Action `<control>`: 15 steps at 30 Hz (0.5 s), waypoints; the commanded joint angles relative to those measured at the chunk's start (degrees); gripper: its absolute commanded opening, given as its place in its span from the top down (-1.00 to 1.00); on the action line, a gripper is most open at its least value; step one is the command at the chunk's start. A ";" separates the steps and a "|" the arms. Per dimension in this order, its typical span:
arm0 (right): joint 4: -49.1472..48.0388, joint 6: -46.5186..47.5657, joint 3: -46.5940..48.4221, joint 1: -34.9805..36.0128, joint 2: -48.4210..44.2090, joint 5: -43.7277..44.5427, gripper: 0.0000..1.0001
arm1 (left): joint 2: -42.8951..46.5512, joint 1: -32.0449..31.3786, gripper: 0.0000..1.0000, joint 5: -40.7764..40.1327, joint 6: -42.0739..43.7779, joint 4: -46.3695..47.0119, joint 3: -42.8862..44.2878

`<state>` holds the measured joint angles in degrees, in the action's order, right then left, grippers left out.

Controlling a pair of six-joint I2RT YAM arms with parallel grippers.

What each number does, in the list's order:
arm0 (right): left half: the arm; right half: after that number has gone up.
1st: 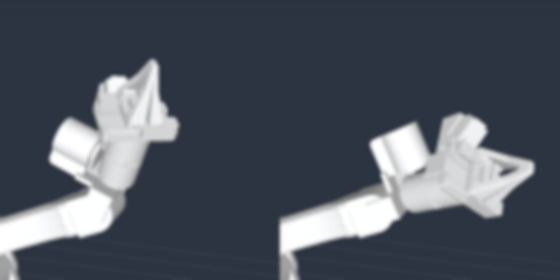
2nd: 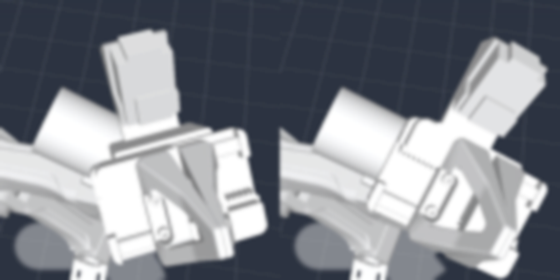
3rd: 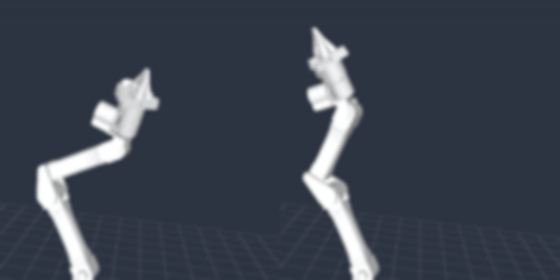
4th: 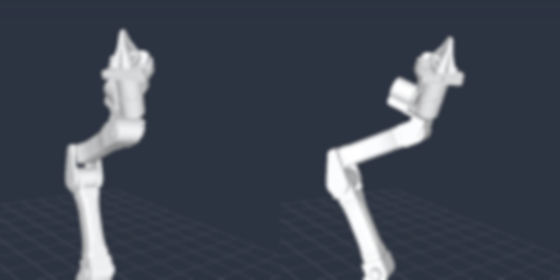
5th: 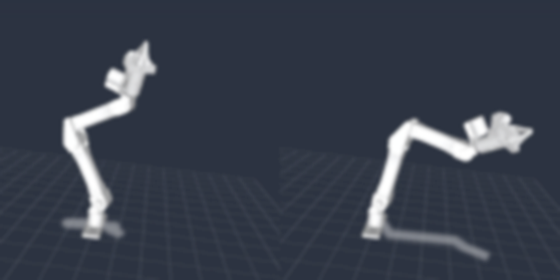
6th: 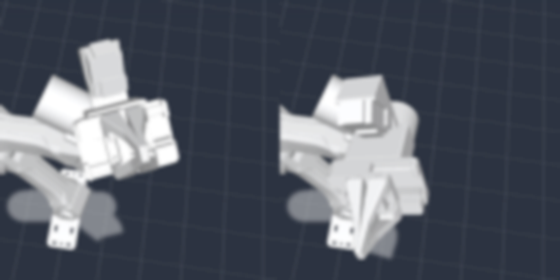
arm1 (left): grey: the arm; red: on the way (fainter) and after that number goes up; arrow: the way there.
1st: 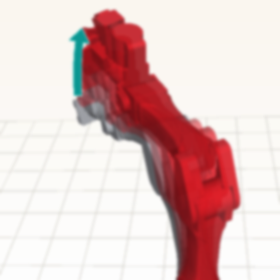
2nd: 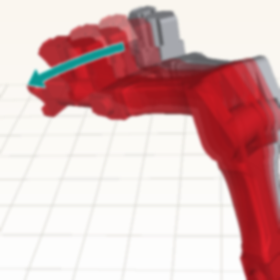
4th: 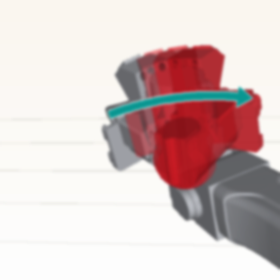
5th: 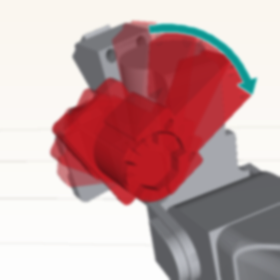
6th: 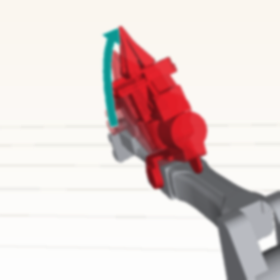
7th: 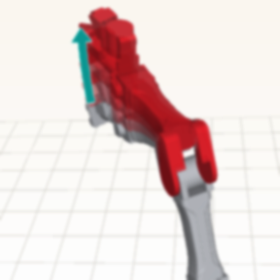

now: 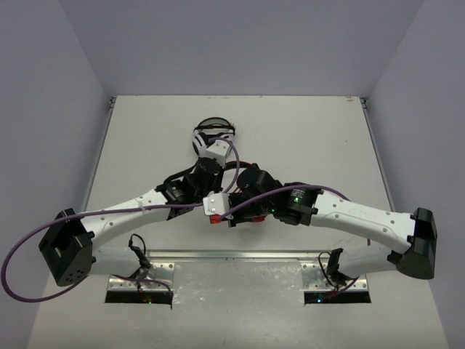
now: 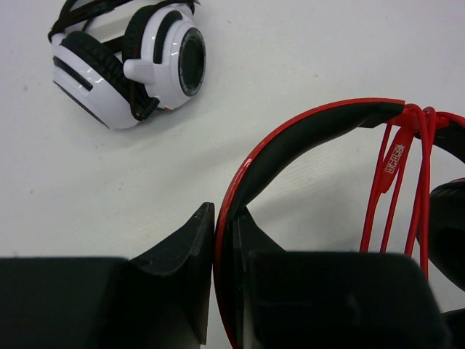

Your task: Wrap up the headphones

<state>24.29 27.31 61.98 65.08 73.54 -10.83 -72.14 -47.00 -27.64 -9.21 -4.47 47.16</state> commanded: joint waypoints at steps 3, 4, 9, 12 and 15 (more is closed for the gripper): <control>1.36 7.66 6.49 1.72 1.16 -5.34 0.97 | -1.42 -0.98 0.99 7.93 3.58 6.76 -0.14; 3.20 8.11 7.27 1.98 2.13 -4.99 0.97 | -1.69 -1.16 0.99 9.26 4.46 6.84 -0.13; 4.80 9.34 7.46 2.51 1.96 -4.02 0.97 | -2.21 -2.39 0.99 17.95 7.27 7.02 -0.05; 5.50 10.48 7.72 4.26 1.61 -1.48 0.97 | -3.62 -2.92 0.99 22.60 8.59 6.49 0.39; 7.34 10.92 8.51 4.97 2.05 0.81 0.97 | -3.71 -2.92 0.99 27.37 8.95 7.02 0.13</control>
<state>33.50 36.25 65.91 69.08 76.77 -11.84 -75.85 -49.28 -7.68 -1.96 -2.57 46.72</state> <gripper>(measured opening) 0.020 0.108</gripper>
